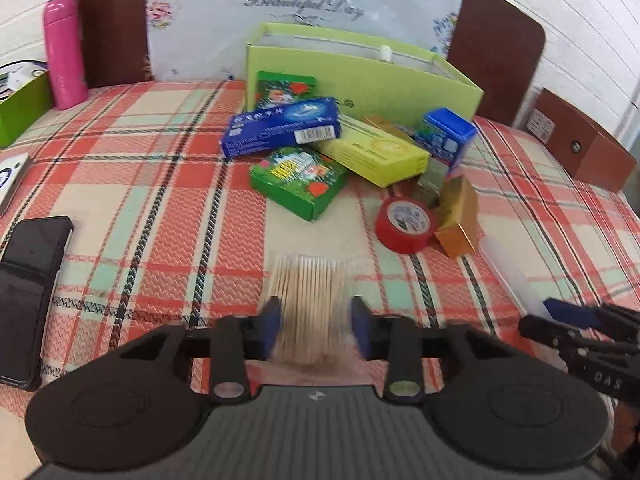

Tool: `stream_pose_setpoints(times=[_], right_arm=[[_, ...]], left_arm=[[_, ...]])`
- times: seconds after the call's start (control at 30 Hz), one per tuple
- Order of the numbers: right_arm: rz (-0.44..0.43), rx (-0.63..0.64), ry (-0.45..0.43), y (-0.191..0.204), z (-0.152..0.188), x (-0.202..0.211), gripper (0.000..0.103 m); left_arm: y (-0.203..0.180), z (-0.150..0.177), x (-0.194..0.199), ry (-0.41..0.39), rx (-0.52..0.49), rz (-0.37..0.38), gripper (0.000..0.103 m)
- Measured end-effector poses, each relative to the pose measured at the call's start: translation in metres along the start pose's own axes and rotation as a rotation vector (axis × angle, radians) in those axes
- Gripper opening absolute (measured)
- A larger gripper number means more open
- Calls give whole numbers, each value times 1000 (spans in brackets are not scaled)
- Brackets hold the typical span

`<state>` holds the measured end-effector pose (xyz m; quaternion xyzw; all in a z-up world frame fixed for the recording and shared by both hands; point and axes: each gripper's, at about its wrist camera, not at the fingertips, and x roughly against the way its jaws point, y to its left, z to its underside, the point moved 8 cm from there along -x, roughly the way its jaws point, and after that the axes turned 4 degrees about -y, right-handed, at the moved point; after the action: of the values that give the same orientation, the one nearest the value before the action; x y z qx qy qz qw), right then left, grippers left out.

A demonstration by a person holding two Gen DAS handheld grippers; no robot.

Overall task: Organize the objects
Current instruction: 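Grasp the toothpick bundle with the left tool while the right tool holds the tube, then carry the tube and toothpicks into the green box and release them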

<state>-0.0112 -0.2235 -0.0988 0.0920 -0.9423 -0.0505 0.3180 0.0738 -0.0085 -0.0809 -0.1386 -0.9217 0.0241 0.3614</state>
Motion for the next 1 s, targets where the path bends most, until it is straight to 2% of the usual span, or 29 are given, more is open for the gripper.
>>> stream_pose_setpoints(times=[0.03,0.13,0.2,0.33,0.4,0.43,0.53,0.57,0.63,0.73,0.87,1.0], right_arm=[[5,7,2,1,-1,-1,44],[18,12,6,2,-1,0,44],[30,12,7,1,0,-1,44],[55,71,3,6,0,-5,44],[62,96,-3,9,-1,-9,38],[60,103,-5,10,-2,-11,29],[51,106,-2,11,-5,-11,27],[45,94,0,9,-5,-10,27],[33,45,2,5,-8,-6,27],[28,-16,-38,-4,-18,6,27],[26,-34,-132,-12,-47,18,27],[10,-9,-222,-10,-88,16,27]], left_arm=[[-2,-1,-2,-9,0,-12,65],[-11,1,-11,2,-71,-34,65],[-15,2,-13,5,-122,-36,61],[-9,3,-11,0,-116,-46,60],[-5,6,-12,6,-119,-86,61],[-3,8,-13,15,-120,-92,60],[-4,7,-9,16,-111,-42,32],[-4,6,-9,20,-114,-36,28],[-6,3,-8,23,-122,-25,25],[-11,-8,-4,9,-92,48,23],[-26,-44,9,-83,-96,106,23],[-36,-90,18,-176,-59,165,23]])
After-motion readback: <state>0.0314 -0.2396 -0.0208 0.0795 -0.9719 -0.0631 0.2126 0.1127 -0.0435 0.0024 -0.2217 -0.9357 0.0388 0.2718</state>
